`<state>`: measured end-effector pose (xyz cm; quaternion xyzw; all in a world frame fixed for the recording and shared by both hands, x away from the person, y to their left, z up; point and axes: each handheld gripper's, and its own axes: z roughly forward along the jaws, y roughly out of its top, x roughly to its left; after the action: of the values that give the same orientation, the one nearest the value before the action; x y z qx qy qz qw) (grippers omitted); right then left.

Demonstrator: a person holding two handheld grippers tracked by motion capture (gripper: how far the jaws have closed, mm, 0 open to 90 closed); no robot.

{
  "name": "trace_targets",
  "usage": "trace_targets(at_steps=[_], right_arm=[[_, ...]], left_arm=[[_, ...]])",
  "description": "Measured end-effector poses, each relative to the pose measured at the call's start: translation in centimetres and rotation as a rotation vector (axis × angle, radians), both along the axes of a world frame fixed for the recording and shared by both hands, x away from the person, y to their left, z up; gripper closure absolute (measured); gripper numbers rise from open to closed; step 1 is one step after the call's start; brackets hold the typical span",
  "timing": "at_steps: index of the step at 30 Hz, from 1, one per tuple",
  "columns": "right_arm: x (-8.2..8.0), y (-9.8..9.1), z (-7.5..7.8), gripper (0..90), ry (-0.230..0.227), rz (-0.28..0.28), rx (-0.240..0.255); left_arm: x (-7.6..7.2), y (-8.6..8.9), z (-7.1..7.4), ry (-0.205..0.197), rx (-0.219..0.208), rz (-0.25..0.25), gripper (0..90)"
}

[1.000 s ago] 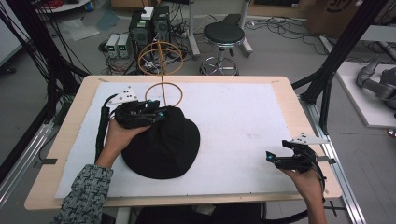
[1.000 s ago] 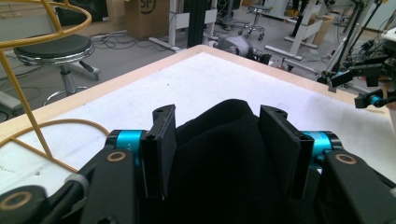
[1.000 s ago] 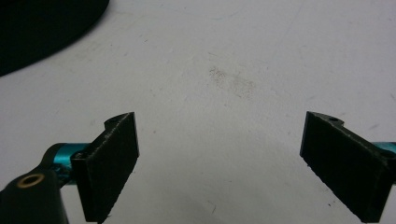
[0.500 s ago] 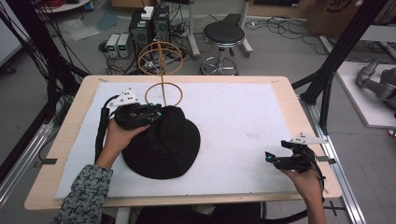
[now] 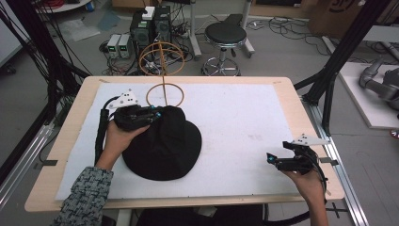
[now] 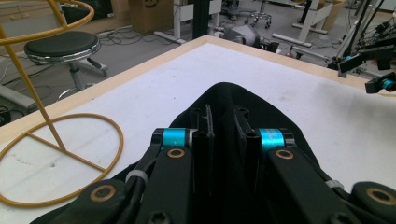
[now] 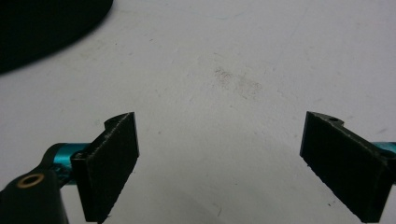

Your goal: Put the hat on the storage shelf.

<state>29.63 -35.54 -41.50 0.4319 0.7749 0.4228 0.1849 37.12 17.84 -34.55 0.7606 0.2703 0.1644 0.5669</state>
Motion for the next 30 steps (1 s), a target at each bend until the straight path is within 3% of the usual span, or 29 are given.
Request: trace_targets(at_steps=[10,13,22,30], right_arm=[[0.2,-0.3,0.3,11.4,-0.006,-0.002,0.007],[0.4,-0.2,0.3,11.4,-0.010,0.002,0.008],[0.8,0.2,0.3,11.4,-0.010,0.016,0.014],[0.9,0.3,0.4,11.4,-0.008,0.013,0.017]], left_arm=[[-0.9,1.7,1.7,-0.038,-0.054,0.022,81.0],[-1.3,2.5,2.6,-0.051,-0.092,0.031,81.0],[-2.0,4.7,6.1,-0.108,-0.095,0.067,81.0],[-2.6,5.7,8.5,-0.129,-0.119,0.056,81.0]])
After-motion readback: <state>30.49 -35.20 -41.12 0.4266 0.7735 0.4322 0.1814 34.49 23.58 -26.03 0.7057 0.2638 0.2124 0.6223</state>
